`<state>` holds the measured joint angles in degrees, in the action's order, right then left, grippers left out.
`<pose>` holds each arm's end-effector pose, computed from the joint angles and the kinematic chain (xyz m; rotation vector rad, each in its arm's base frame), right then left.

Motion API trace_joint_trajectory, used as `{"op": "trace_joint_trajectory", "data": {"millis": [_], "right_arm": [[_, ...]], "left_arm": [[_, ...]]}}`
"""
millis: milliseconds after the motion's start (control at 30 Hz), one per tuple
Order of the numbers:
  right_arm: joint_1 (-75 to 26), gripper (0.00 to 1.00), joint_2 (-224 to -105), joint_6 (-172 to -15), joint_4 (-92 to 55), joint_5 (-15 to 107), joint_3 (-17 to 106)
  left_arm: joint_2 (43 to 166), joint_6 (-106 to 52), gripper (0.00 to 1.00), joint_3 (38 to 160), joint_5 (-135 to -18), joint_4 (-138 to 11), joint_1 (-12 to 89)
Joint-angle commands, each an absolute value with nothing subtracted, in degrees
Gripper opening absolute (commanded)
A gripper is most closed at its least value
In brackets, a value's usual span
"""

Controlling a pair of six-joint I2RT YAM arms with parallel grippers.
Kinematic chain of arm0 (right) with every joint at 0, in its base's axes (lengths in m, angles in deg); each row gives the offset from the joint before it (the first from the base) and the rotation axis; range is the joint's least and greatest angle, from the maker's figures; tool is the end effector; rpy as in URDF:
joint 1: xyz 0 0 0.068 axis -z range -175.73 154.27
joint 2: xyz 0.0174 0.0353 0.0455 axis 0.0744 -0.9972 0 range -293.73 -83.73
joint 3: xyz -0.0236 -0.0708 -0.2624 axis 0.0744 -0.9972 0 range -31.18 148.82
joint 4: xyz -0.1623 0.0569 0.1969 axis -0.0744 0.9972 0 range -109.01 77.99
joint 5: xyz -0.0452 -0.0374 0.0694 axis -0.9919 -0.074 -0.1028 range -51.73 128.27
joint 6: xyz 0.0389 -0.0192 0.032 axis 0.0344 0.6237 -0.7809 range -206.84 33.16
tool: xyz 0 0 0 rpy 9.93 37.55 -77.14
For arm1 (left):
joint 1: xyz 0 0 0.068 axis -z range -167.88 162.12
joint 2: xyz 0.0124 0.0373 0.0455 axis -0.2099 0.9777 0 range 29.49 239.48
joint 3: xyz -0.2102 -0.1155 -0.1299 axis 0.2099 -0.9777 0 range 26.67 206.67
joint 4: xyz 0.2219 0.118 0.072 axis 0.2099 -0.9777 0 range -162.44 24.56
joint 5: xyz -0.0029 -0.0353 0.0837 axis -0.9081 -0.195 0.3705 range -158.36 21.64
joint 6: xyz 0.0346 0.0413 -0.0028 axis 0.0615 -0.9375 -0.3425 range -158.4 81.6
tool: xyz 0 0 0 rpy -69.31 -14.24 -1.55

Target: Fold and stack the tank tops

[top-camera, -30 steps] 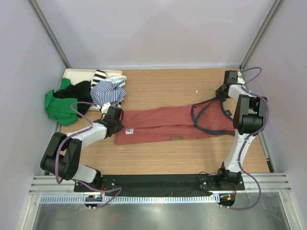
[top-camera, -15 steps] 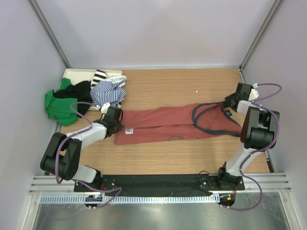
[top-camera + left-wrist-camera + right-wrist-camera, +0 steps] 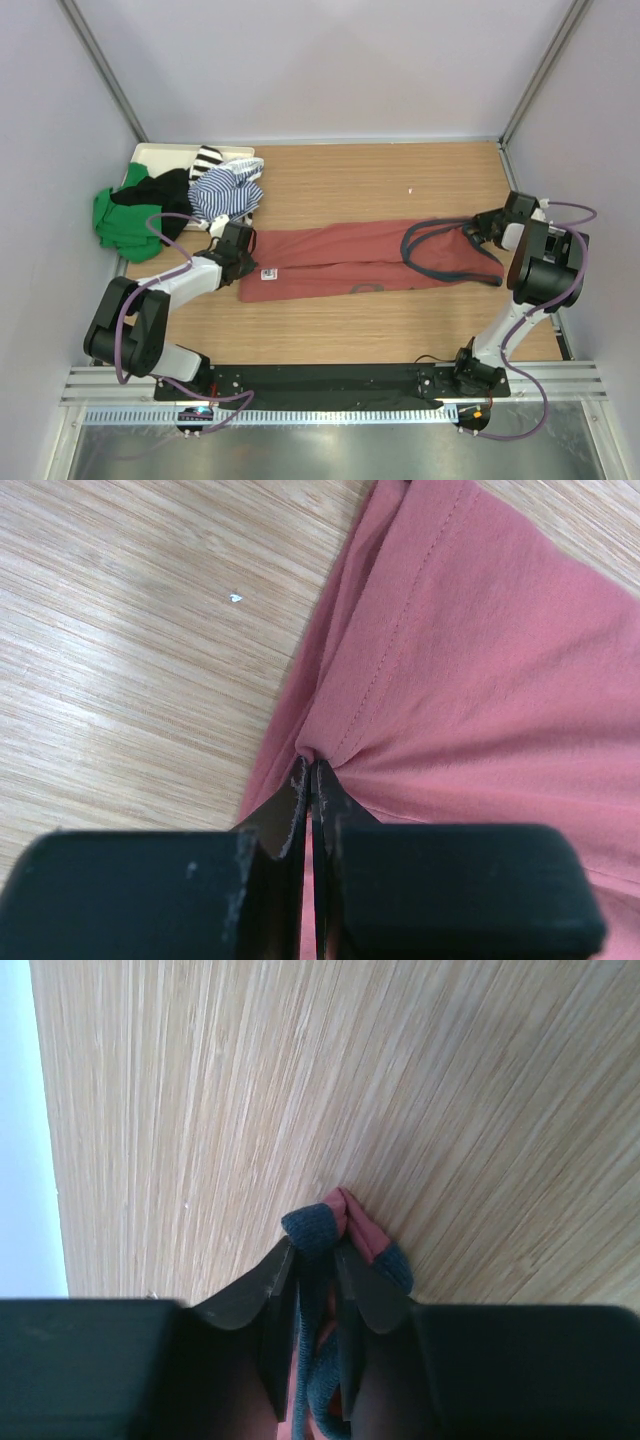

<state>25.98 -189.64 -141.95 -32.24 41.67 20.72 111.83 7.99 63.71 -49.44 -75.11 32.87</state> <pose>0.3424 -0.1341 0.1329 1.4099 1.8284 0.3693 0.2487 -0.0819 0.1550 -0.6708 2.3657 -0.0874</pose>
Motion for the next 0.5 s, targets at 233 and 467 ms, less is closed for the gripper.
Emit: {"op": "trace_joint_trajectory", "data": {"millis": [233,467], "right_arm": [[25.3,0.57,-180.4,-135.6,-22.2,33.3,23.8],[24.3,0.72,-164.5,-129.6,-12.7,31.4,19.8]], "left_arm": [[112.1,7.7,0.0,62.9,-47.7,-77.6,32.2],[112.0,6.3,0.0,63.9,-48.1,-78.4,32.1]]}}
